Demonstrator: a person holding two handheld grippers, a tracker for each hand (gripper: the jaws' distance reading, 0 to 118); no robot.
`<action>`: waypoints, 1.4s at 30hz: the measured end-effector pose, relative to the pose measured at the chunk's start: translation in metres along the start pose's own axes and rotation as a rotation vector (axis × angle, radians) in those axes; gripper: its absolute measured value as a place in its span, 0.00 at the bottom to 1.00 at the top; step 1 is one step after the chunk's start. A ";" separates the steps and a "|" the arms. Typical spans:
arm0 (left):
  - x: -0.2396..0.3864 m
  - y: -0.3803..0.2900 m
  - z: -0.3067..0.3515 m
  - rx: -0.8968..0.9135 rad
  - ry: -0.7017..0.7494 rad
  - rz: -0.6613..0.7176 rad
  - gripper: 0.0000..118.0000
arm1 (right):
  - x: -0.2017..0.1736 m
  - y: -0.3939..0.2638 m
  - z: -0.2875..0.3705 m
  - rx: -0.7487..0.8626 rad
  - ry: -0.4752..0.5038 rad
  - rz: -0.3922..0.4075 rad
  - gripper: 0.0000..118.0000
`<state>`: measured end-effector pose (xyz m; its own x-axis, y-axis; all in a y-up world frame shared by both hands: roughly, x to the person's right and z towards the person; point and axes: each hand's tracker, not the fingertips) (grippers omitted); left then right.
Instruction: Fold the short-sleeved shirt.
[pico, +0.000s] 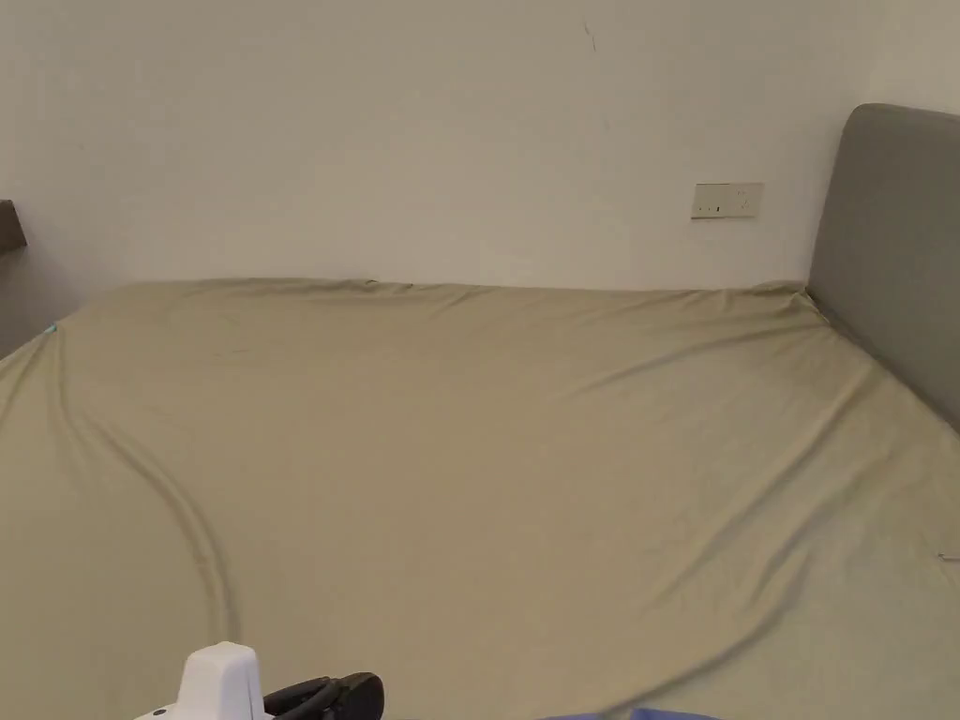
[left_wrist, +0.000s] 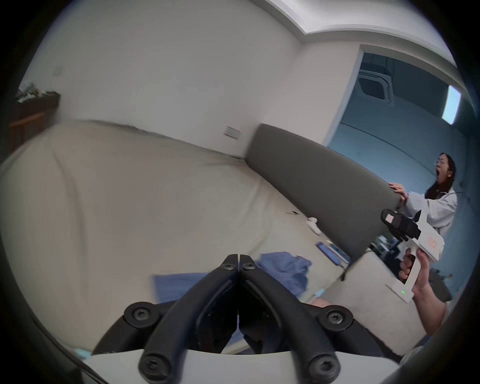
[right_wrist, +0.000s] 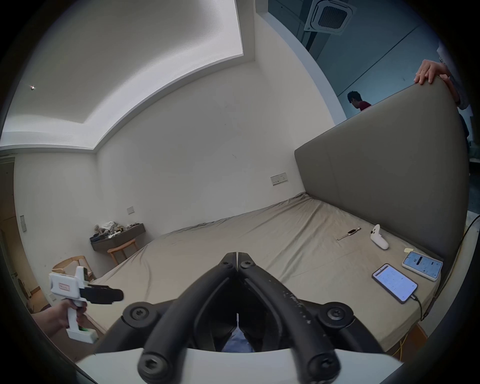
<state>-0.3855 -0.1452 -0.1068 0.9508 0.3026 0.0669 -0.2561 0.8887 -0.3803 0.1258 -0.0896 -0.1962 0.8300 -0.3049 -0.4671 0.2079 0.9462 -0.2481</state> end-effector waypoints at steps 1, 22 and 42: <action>-0.010 -0.001 0.008 0.013 0.029 -0.017 0.00 | -0.003 -0.002 -0.003 0.000 0.006 -0.001 0.01; -0.087 -0.107 -0.100 -0.472 -0.042 0.459 0.94 | -0.014 0.023 0.010 0.034 0.006 0.058 0.01; -0.104 -0.083 -0.067 -0.330 0.055 0.513 0.14 | -0.027 0.020 -0.001 0.018 0.036 0.084 0.01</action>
<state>-0.4513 -0.2732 -0.1442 0.7306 0.6373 -0.2451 -0.6243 0.4781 -0.6178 0.1071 -0.0626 -0.1894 0.8261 -0.2278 -0.5154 0.1481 0.9703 -0.1915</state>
